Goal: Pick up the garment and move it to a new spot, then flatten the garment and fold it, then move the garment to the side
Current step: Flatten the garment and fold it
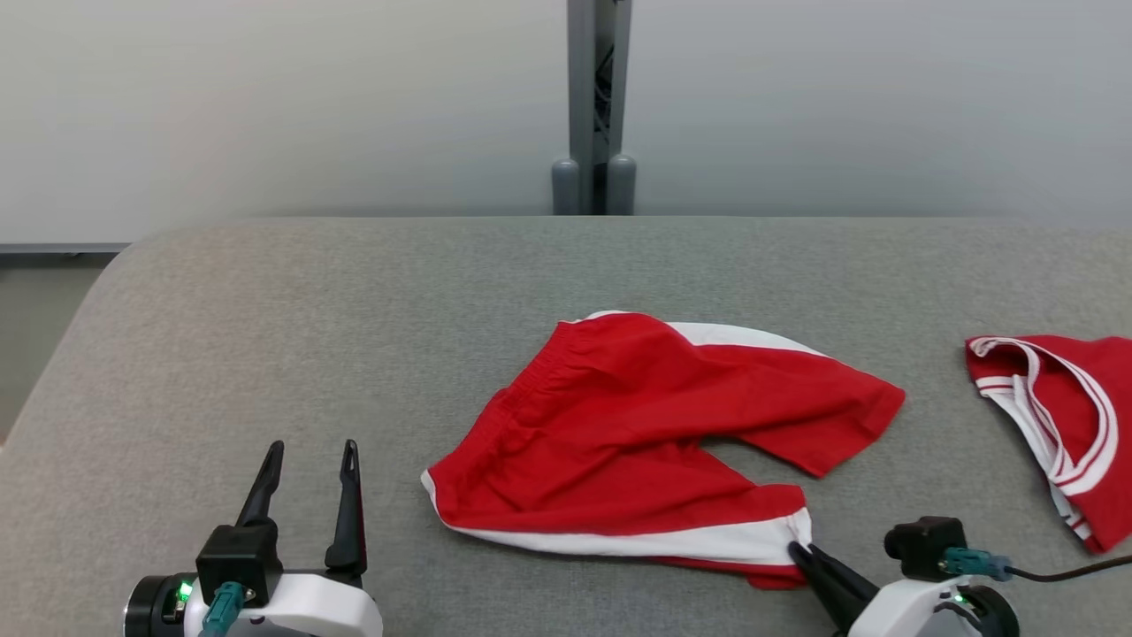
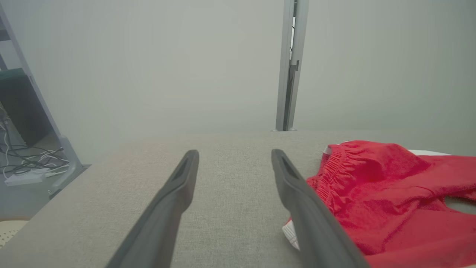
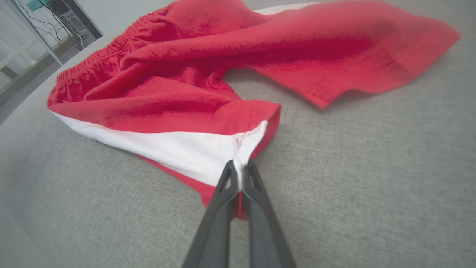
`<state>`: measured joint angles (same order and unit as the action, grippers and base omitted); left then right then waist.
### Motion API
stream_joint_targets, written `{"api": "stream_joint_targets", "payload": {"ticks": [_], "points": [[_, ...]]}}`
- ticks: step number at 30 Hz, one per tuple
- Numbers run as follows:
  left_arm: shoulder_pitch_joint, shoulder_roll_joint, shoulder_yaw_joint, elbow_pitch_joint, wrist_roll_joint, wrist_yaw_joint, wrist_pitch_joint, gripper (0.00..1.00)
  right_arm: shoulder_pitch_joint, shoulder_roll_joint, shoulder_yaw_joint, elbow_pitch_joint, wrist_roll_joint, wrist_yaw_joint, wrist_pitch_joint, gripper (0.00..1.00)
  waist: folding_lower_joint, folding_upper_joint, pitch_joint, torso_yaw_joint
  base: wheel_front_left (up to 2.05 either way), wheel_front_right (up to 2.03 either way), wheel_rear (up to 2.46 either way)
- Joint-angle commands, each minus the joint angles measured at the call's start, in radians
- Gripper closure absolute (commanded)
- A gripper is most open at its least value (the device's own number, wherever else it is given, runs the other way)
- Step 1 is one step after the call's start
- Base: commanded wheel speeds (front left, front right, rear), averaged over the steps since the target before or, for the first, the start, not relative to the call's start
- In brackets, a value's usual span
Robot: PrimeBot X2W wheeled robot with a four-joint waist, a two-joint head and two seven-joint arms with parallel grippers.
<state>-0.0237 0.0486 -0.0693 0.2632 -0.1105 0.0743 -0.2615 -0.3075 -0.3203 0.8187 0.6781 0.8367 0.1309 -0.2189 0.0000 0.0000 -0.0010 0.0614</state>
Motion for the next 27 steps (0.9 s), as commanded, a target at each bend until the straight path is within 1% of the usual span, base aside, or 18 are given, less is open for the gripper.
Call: {"api": "stream_joint_targets", "payload": {"ticks": [1,5,8,11,14,17,20,23,27], "points": [[-0.001,0.004,0.004,0.005,0.008,-0.007,-0.003,0.00,0.008,-0.014,-0.009,-0.002,0.004,0.000,0.003,1.00,0.0000,0.0000,0.001,-0.017,0.00,0.00,0.00],[-0.010,0.006,-0.006,0.050,0.046,-0.050,-0.003,0.00,0.027,-0.033,-0.051,0.014,-0.019,0.000,0.011,1.00,0.0000,0.0000,0.007,-0.047,0.00,0.00,0.00],[-0.024,0.030,-0.040,0.097,0.085,-0.092,-0.003,0.00,0.030,-0.030,-0.072,0.024,-0.040,0.000,0.017,1.00,0.0000,0.0000,0.011,-0.063,0.00,0.00,0.00],[-0.037,0.076,-0.120,0.153,0.146,-0.146,-0.003,0.00,0.030,-0.022,-0.086,0.025,-0.058,0.000,0.026,1.00,0.0000,0.0000,0.014,-0.071,0.00,0.00,0.00],[-0.061,0.131,-0.215,0.214,0.189,-0.182,-0.003,0.00,0.031,-0.010,-0.096,0.025,-0.070,0.000,0.033,1.00,0.0000,0.0000,0.015,-0.074,0.00,0.00,0.00],[-0.086,0.172,-0.273,0.295,0.202,-0.194,-0.003,0.00,0.036,0.000,-0.110,0.027,-0.081,0.000,0.034,1.00,0.0000,0.0000,0.013,-0.074,0.00,0.00,0.00],[-0.123,0.179,-0.300,0.358,0.194,-0.197,-0.003,0.00,0.043,0.015,-0.124,0.029,-0.086,0.000,0.028,1.00,0.0000,0.0000,0.014,-0.075,0.00,0.00,0.00],[-0.151,0.174,-0.308,0.372,0.172,-0.199,-0.003,0.00,0.049,0.026,-0.131,0.027,-0.094,0.000,0.028,1.00,0.0000,0.0000,0.019,-0.076,0.00,0.00,0.00],[-0.185,0.170,-0.324,0.354,0.145,-0.202,-0.003,0.00,0.046,0.030,-0.138,0.018,-0.105,0.000,0.036,1.00,0.0000,0.0000,0.035,-0.080,0.00,0.00,0.00]]}}
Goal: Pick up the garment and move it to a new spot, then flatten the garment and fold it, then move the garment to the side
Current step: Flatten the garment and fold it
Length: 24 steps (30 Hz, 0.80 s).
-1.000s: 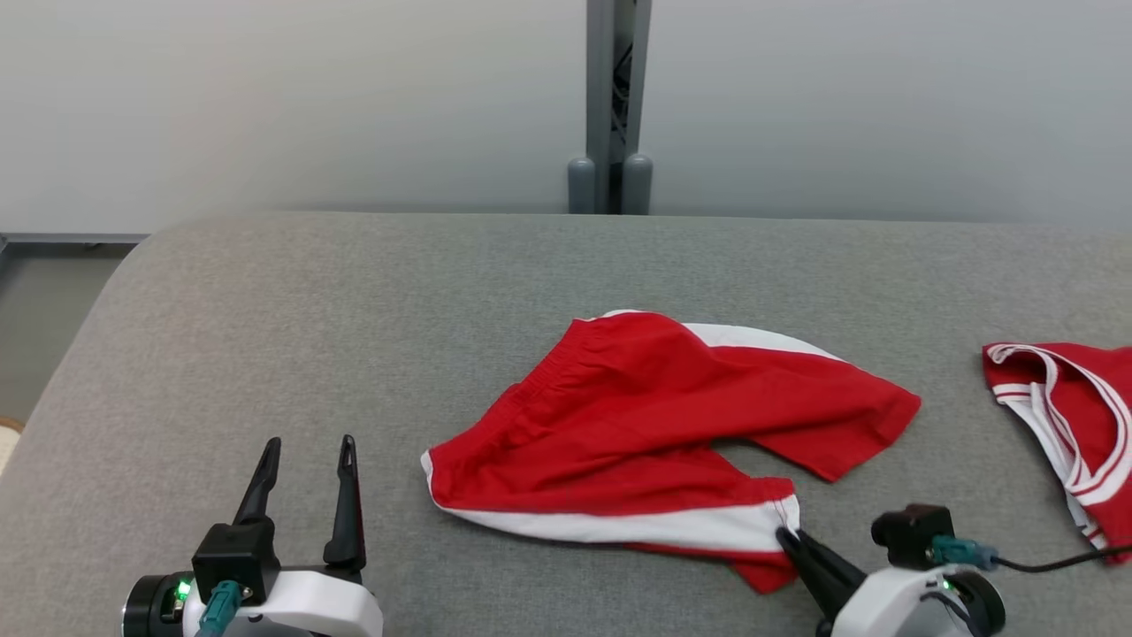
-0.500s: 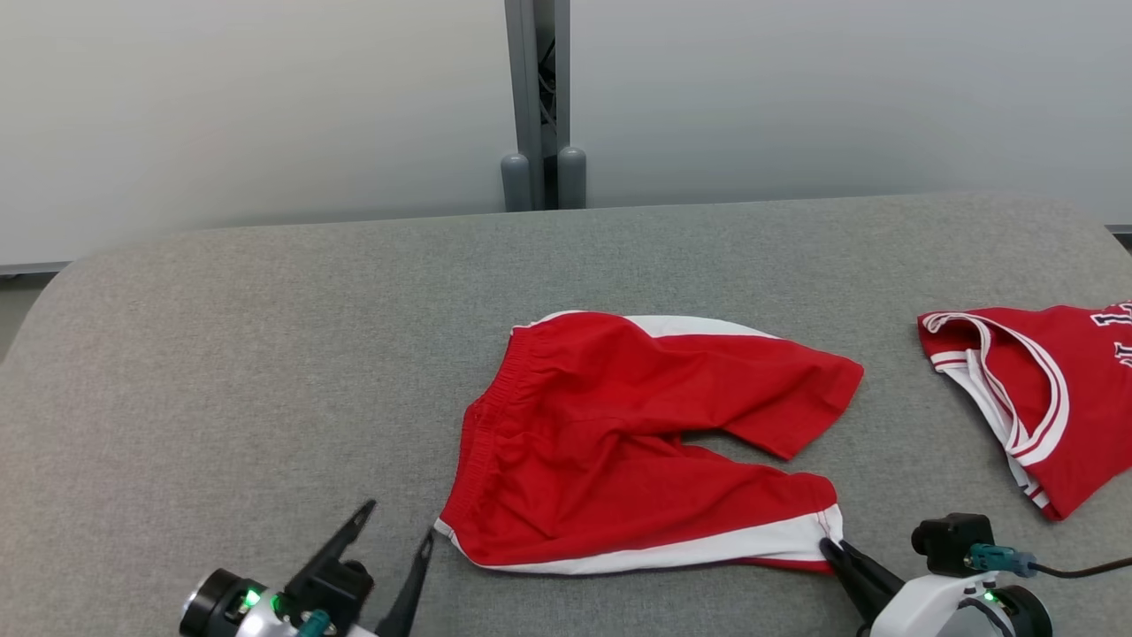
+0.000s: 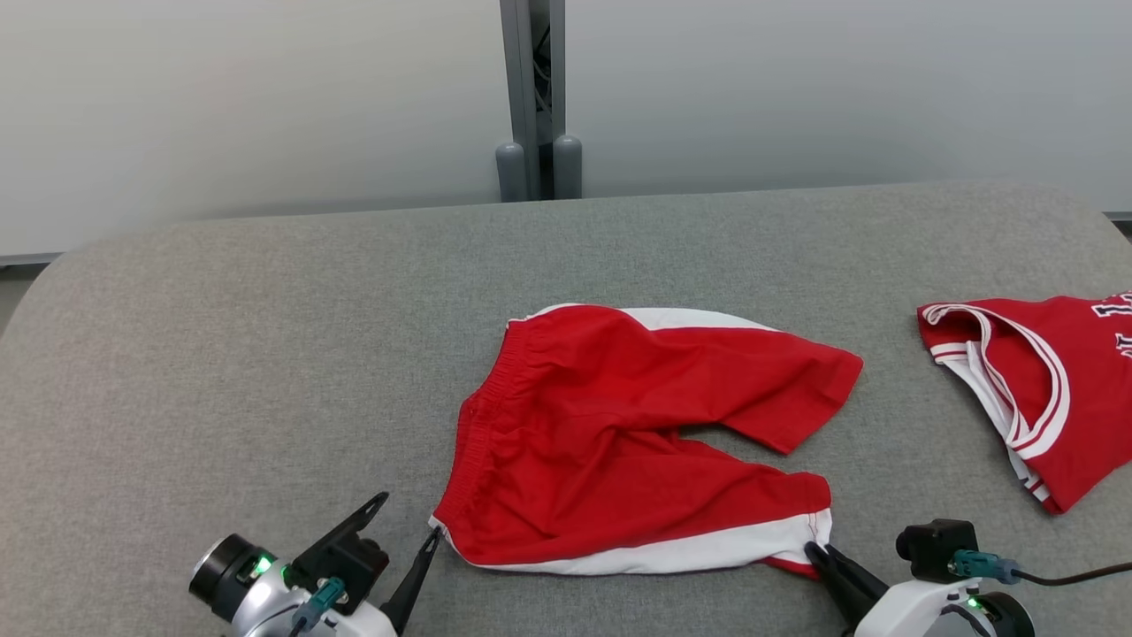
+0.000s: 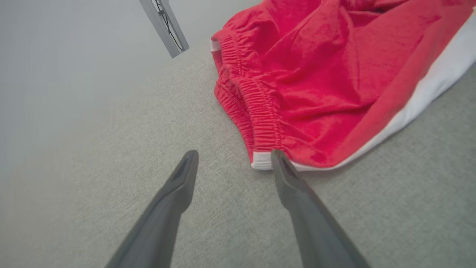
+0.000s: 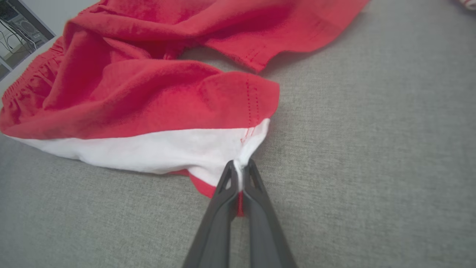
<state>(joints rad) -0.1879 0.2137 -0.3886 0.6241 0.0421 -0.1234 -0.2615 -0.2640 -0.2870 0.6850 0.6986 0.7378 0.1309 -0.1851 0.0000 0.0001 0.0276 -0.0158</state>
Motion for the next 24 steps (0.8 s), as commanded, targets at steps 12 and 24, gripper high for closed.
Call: {"api": "stream_joint_targets", "payload": {"ticks": [12,24], "points": [[-0.102,0.039,-0.123,0.081,0.006,-0.006,-0.003,0.00,-0.010,-0.006,-0.029,-0.016,-0.032,0.000,0.017,1.00,0.0000,-0.0001,0.039,-0.010,0.00,0.00,0.00],[-0.141,0.055,-0.199,0.034,-0.092,-0.007,-0.003,0.00,-0.012,0.000,-0.050,-0.021,-0.052,0.000,0.028,1.00,0.0000,-0.0001,0.057,-0.012,0.00,0.00,0.00]]}}
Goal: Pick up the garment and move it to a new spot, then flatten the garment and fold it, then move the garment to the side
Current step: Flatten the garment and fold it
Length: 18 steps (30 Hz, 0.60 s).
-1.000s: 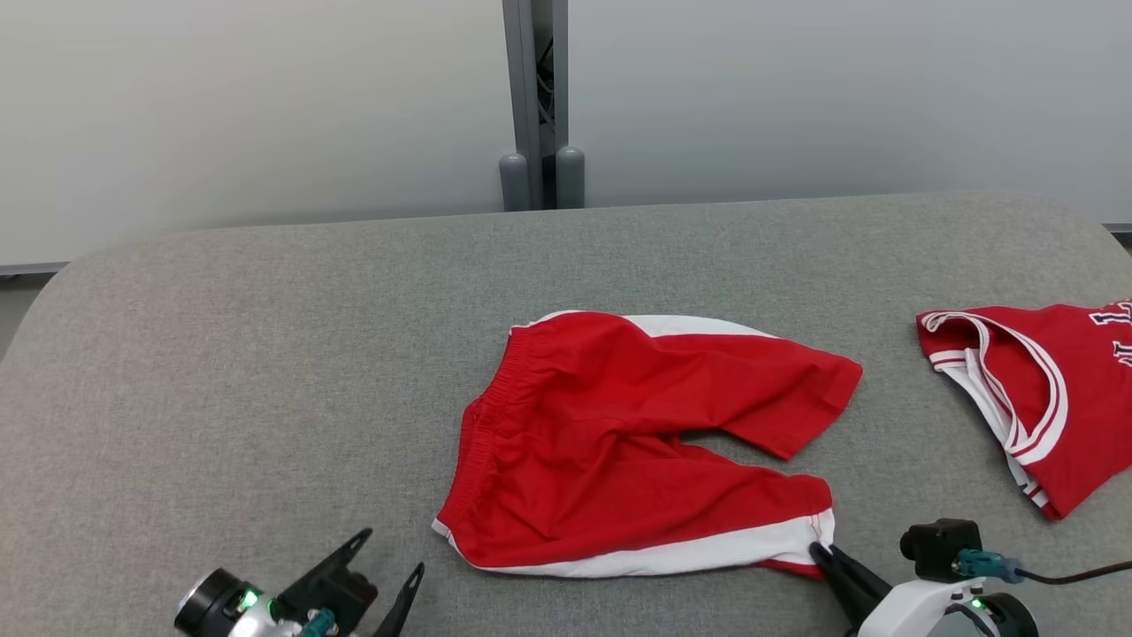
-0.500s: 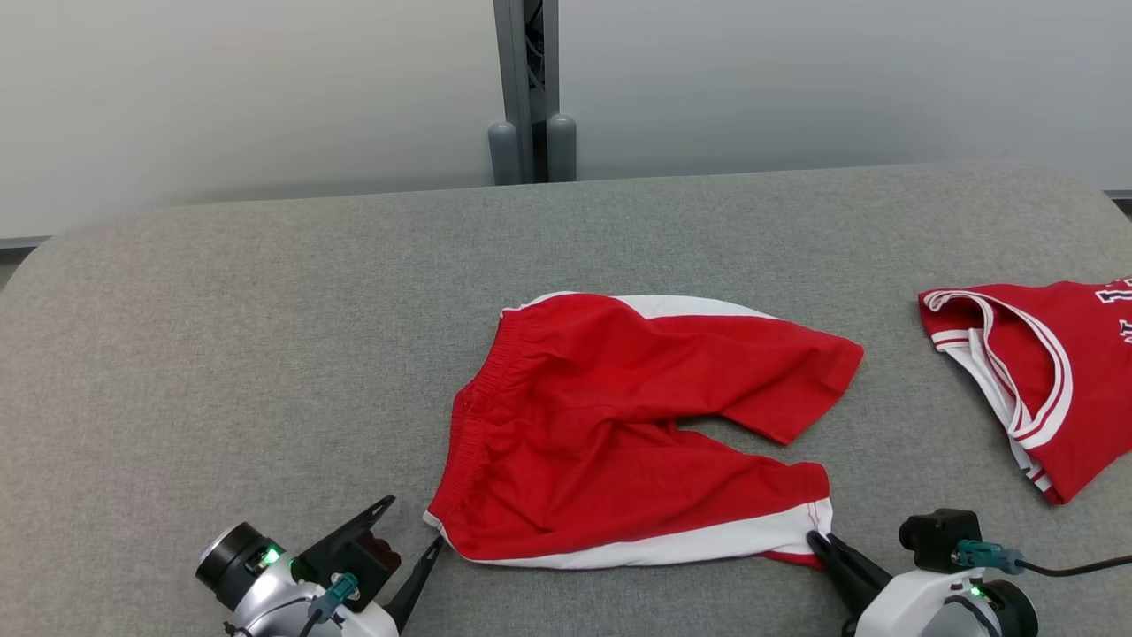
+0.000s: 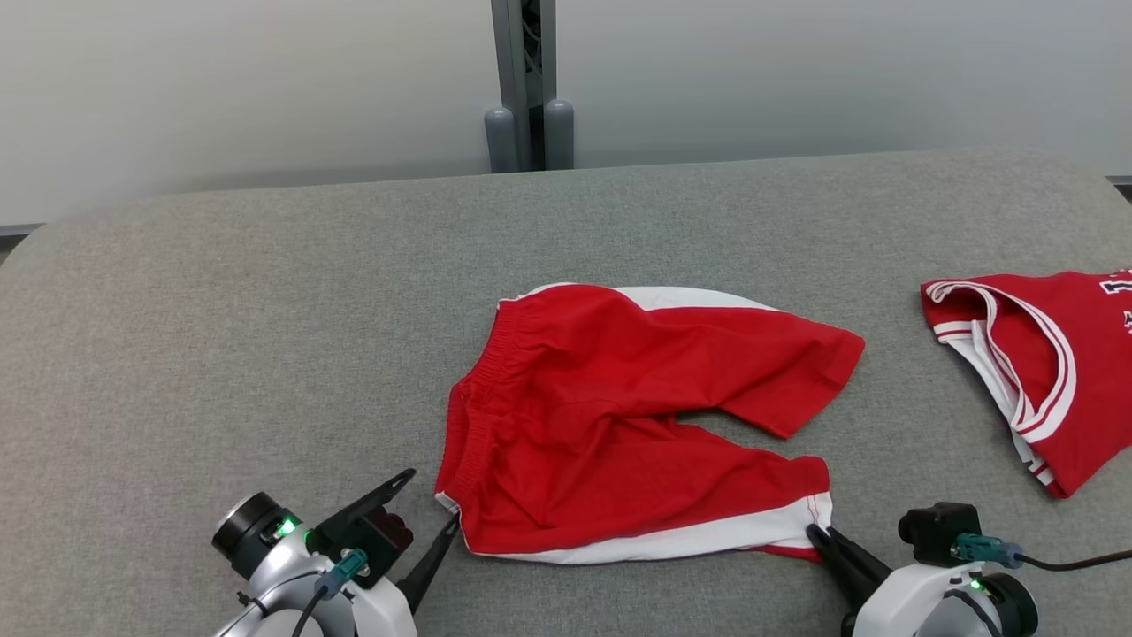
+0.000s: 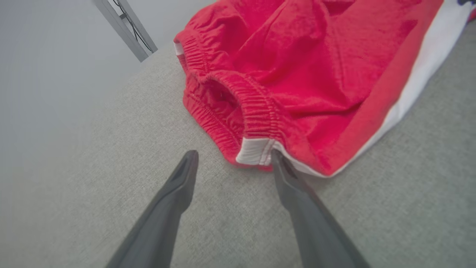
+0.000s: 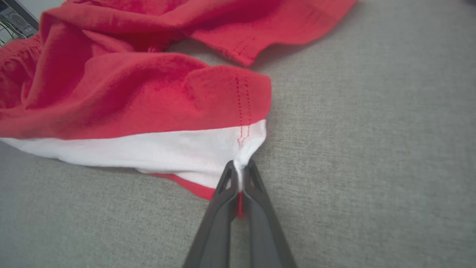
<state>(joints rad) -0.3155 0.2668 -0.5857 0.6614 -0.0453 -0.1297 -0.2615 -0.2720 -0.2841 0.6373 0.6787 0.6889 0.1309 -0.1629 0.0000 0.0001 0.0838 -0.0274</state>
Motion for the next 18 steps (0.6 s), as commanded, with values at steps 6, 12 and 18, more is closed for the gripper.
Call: {"api": "stream_joint_targets", "payload": {"ticks": [6,12,18], "points": [[-0.025,0.020,-0.059,-0.025,-0.039,-0.001,-0.003,0.00,-0.005,0.000,-0.012,0.004,-0.013,0.000,0.009,1.00,0.0000,-0.0001,0.009,-0.004,0.00,0.00,0.00],[-0.046,0.033,-0.102,-0.038,-0.063,-0.001,-0.003,0.00,-0.007,0.002,-0.021,0.006,-0.023,-0.001,0.012,1.00,0.0000,-0.0001,0.017,-0.005,0.00,0.00,0.00],[-0.066,0.040,-0.151,-0.024,-0.099,-0.001,-0.003,0.65,-0.012,0.002,-0.027,0.005,-0.033,-0.001,0.014,1.00,0.0000,-0.0001,0.026,-0.010,0.00,0.00,0.00]]}}
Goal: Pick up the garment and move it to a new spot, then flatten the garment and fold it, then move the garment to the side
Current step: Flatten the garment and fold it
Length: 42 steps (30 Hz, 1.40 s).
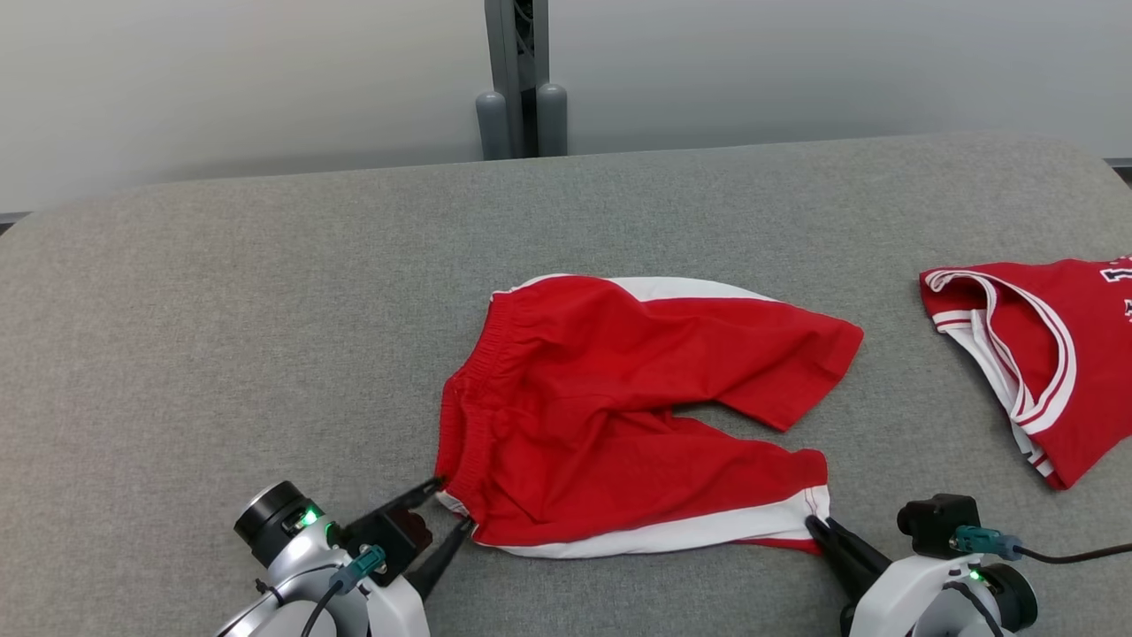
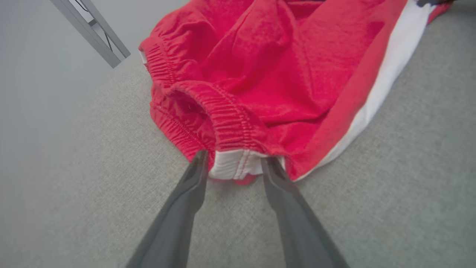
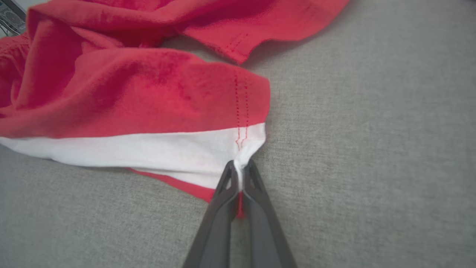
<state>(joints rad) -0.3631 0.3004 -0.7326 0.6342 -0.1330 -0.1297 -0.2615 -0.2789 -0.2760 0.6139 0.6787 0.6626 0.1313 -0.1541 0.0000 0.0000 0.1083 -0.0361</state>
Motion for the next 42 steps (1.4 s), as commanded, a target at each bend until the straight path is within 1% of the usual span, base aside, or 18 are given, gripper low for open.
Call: {"api": "stream_joint_targets", "payload": {"ticks": [1,5,12,17,20,24,27,30,36,40,42], "points": [[-0.022,0.007,-0.012,0.004,-0.018,-0.001,-0.003,1.00,-0.005,-0.006,-0.005,0.005,-0.007,-0.001,0.006,1.00,0.0000,0.0000,0.003,-0.002,0.00,0.00,0.00],[-0.035,0.016,-0.045,0.009,-0.039,-0.001,-0.003,1.00,-0.001,-0.006,-0.013,0.008,-0.015,-0.002,0.007,1.00,0.0000,0.0000,0.008,0.000,0.00,0.00,0.00],[-0.022,0.025,-0.037,0.002,-0.050,-0.001,-0.003,1.00,0.001,-0.004,-0.023,0.013,-0.009,-0.002,0.010,1.00,0.0000,0.0000,0.003,0.009,0.00,0.00,0.00],[0.002,0.042,-0.082,0.000,-0.083,-0.001,-0.003,1.00,-0.004,-0.018,-0.013,0.002,-0.015,-0.002,0.008,1.00,0.0000,0.0000,-0.018,0.020,0.00,0.00,0.00],[0.020,0.048,-0.097,-0.013,-0.125,-0.001,-0.003,1.00,-0.014,-0.032,-0.004,-0.011,-0.020,-0.002,0.007,1.00,0.0000,0.0000,-0.043,0.025,0.00,0.00,0.00],[0.034,0.069,-0.134,-0.038,-0.193,-0.001,-0.003,1.00,-0.023,-0.051,0.005,-0.057,0.018,-0.001,0.011,1.00,0.0000,0.0000,-0.082,0.030,0.00,0.00,0.00],[0.033,0.087,-0.160,-0.066,-0.265,-0.001,-0.003,1.00,-0.032,-0.081,0.010,-0.103,0.044,-0.001,0.011,1.00,0.0000,0.0000,-0.109,0.034,0.00,0.00,0.00],[0.017,0.099,-0.164,-0.107,-0.372,-0.001,-0.003,1.00,-0.048,-0.108,-0.005,-0.147,0.065,-0.001,-0.002,1.00,0.0000,0.0000,-0.131,0.037,0.00,0.00,0.00],[-0.032,0.152,-0.211,-0.180,-0.592,-0.001,-0.003,1.00,-0.088,-0.152,-0.027,-0.223,0.115,-0.001,-0.002,1.00,0.0000,0.0000,-0.171,0.038,0.00,0.00,0.00],[-0.077,0.183,-0.179,-0.287,-0.773,-0.001,-0.003,1.00,-0.153,-0.178,-0.010,-0.284,0.148,-0.001,0.029,1.00,0.0000,0.0000,-0.180,0.031,0.00,0.00,0.00],[-0.112,0.203,-0.179,-0.319,-0.835,-0.001,0.001,1.00,-0.194,-0.185,-0.011,-0.310,0.174,-0.001,0.040,1.00,0.0000,0.0000,-0.187,0.031,0.00,0.00,0.00]]}}
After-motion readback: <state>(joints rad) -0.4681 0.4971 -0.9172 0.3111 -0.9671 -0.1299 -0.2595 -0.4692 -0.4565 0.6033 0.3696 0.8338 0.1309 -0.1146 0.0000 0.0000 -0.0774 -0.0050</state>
